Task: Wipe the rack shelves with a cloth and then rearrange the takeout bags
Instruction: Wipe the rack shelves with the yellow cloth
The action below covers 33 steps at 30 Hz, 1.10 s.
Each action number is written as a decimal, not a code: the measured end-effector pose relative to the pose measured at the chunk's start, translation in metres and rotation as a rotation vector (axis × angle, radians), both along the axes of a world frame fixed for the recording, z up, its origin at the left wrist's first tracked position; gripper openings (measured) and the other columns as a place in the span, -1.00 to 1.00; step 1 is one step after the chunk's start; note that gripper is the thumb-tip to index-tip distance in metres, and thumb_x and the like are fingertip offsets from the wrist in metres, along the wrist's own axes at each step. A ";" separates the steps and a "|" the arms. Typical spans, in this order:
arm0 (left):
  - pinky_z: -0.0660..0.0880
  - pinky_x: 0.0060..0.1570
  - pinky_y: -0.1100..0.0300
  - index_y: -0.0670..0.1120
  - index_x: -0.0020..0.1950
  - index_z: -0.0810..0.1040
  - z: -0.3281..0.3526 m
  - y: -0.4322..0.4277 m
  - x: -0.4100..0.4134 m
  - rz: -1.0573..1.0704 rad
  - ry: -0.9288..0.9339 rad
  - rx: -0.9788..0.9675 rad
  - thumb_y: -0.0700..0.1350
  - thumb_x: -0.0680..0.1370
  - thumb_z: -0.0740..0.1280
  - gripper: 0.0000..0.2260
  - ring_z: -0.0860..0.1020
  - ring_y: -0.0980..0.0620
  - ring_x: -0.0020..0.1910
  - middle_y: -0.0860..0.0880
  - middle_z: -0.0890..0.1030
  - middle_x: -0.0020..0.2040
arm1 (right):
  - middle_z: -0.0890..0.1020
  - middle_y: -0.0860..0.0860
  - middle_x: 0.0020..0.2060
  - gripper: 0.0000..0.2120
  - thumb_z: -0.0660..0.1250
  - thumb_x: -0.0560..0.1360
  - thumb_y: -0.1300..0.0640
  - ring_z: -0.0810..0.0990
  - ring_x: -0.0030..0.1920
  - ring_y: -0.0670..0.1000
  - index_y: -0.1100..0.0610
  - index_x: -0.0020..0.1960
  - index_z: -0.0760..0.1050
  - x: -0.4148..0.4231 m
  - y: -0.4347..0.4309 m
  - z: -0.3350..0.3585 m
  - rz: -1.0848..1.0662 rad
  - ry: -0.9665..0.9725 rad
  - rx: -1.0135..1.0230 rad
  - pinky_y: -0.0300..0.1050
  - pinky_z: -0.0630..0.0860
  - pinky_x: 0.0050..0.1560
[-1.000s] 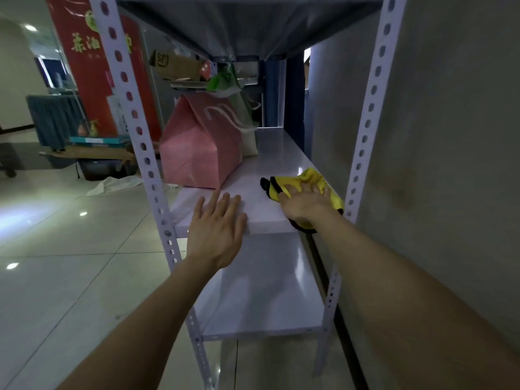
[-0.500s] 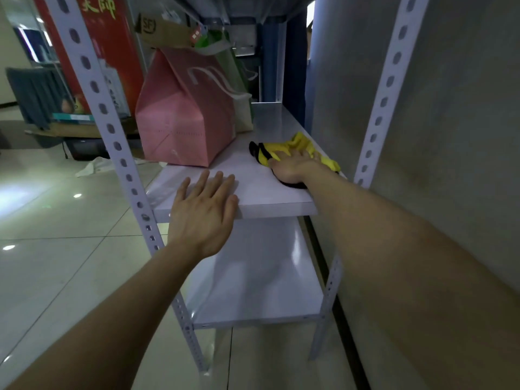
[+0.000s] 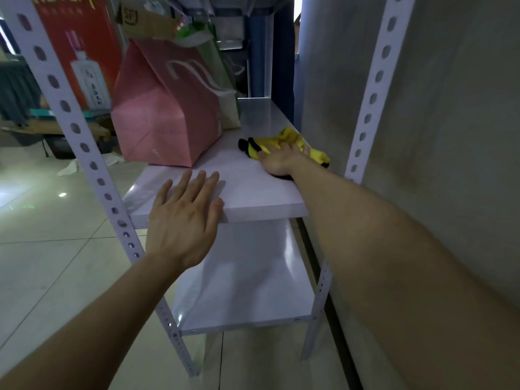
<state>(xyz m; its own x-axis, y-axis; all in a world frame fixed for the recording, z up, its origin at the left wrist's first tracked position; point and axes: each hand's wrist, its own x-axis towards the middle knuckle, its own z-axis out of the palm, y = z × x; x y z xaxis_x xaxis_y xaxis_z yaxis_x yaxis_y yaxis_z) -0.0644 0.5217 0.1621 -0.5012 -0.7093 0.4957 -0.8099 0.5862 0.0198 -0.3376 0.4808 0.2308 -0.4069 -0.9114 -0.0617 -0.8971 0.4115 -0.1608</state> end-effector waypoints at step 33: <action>0.49 0.32 -0.06 -0.08 0.42 0.55 -0.035 0.091 0.176 0.227 0.169 0.084 -0.11 0.59 0.42 -0.61 0.58 -0.14 0.29 -0.06 0.64 0.31 | 0.21 0.07 0.65 -0.43 0.15 0.71 -0.13 0.15 0.63 0.17 -0.17 0.69 0.12 0.202 0.098 -0.034 0.362 0.151 -0.235 0.30 -0.02 0.63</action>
